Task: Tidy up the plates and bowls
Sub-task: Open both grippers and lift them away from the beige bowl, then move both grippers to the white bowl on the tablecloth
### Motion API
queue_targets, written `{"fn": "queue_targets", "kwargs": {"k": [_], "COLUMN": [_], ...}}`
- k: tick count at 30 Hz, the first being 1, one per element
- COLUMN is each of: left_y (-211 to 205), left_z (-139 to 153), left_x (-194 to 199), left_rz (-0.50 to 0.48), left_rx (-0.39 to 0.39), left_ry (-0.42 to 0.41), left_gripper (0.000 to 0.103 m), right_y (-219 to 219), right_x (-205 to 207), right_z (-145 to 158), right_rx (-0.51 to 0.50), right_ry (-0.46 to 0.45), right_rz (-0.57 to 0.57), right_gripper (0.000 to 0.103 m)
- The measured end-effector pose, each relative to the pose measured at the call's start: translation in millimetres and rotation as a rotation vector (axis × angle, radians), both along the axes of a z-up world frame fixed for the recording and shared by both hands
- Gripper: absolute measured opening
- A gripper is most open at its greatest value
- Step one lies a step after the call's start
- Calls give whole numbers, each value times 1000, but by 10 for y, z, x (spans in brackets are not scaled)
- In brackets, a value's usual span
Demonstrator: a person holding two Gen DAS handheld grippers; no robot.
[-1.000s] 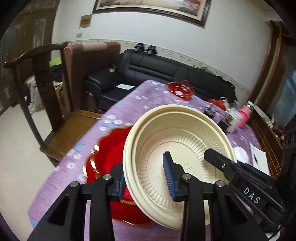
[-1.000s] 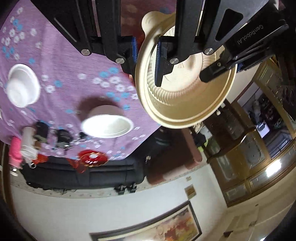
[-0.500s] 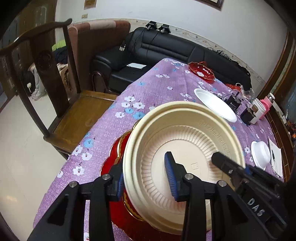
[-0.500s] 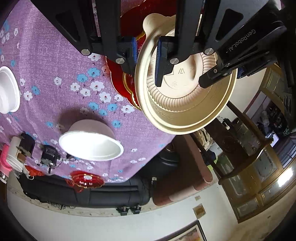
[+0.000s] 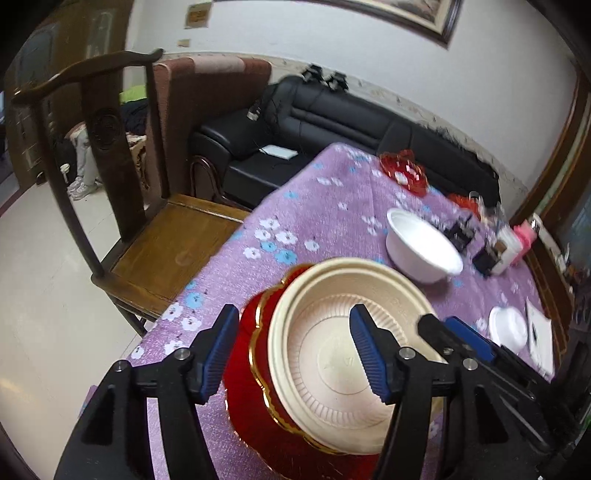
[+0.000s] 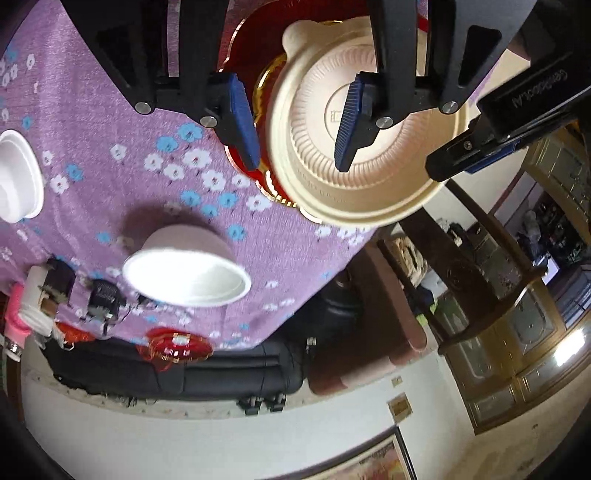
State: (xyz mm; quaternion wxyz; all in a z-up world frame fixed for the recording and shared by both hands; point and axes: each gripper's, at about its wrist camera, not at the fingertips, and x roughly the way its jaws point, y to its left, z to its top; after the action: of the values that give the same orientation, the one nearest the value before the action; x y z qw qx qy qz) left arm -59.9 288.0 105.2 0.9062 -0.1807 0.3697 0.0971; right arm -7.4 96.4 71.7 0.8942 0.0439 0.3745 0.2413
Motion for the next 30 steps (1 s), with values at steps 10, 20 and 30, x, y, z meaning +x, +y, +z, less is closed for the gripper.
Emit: {"fn": "queue_targets", "kwargs": {"k": [10,20,30], "left_y": [-605,-1523,-2132], "left_z": [458,257,-57], "left_x": [-736,-575,-155], "left_rz": [-121,-337,-367], "left_rx": [-41,-86,-65], "left_ry": [-226,-144,-30], "left_gripper": [84,84,84], "right_y": [-1266,-3242,-3487], "right_x": [-188,-28,255], "right_z": [132,-322,-544], "right_rx": [23,146,277], "right_ry": [-73,65,83], "right_rz": [-162,-575,-587], "right_gripper": [58,58,58]}}
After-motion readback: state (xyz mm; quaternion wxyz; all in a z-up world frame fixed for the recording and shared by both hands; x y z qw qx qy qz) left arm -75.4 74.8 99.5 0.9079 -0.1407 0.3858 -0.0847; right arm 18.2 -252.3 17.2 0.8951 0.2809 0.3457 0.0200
